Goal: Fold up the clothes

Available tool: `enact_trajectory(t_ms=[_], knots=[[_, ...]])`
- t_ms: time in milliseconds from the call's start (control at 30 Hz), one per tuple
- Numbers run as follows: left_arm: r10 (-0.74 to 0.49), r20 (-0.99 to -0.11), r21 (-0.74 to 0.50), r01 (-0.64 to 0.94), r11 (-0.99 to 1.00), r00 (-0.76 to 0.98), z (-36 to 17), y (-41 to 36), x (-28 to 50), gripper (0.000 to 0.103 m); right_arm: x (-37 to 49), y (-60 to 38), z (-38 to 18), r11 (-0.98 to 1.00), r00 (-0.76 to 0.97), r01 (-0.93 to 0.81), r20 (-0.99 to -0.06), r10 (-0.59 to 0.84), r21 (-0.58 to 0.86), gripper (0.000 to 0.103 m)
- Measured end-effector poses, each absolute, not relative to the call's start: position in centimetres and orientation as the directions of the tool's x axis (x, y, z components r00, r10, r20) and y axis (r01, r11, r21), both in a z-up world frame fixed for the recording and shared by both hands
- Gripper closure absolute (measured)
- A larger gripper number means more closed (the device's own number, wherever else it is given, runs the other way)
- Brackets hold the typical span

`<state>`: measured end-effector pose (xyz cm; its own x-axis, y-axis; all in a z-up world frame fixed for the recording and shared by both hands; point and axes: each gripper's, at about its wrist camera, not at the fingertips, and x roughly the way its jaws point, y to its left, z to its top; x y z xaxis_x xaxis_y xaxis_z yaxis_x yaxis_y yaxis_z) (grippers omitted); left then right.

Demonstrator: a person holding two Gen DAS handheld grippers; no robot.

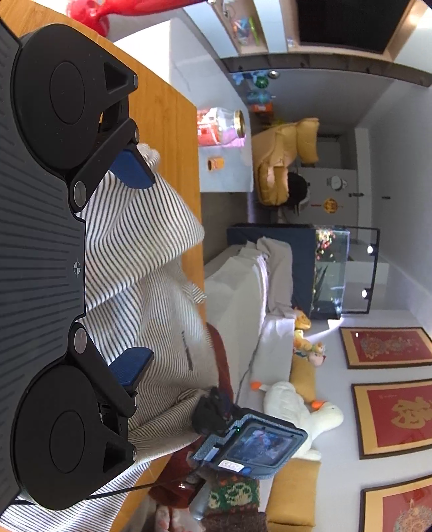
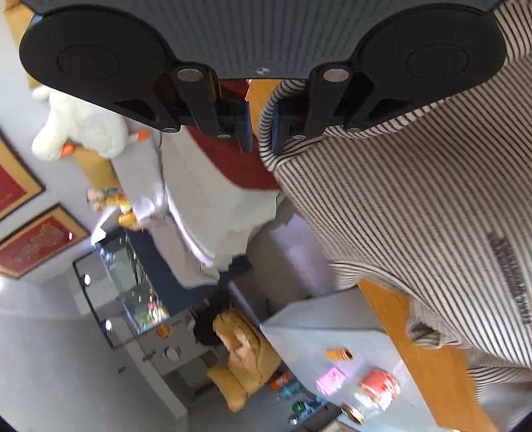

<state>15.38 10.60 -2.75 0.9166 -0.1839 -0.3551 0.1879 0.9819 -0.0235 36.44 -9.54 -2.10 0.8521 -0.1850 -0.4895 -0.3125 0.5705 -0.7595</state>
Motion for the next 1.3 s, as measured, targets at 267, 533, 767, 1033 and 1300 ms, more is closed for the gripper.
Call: enact_trajectory(t_ms=[267,533,767,1033,1300], knots=[[-0.026,-0.399,0.138,0.088,0.987,0.917,-3.1,11.9,17.7,0.000,31.2,-12.2,4.4,0.804,0.841,-0.332,-0.541,0.015,-0.493,0.034],[0.044,-0.449,0.184,0.044,0.982,0.892,-0.9,15.8,18.0,0.000,15.6,-14.6,7.2,0.786,0.767,-0.489,-0.616,0.181,-0.377,0.028],[-0.168,-0.502,0.124,0.263,0.957,0.848,1.3,12.6,10.2,0.000,3.8,-13.0,2.9,0.588,0.566,-0.746,-0.763,0.313,-0.313,0.043],[-0.273,-0.544,0.143,0.408,0.902,0.794,2.0,8.8,3.3,0.000,1.5,-9.8,-0.5,0.480,0.664,-0.727,-0.680,0.311,-0.490,0.094],[-0.055,-0.600,0.389,0.351,0.851,0.798,-2.2,6.8,3.6,0.000,4.4,-12.2,5.4,0.683,0.767,-0.599,-0.544,0.340,-0.417,0.096]])
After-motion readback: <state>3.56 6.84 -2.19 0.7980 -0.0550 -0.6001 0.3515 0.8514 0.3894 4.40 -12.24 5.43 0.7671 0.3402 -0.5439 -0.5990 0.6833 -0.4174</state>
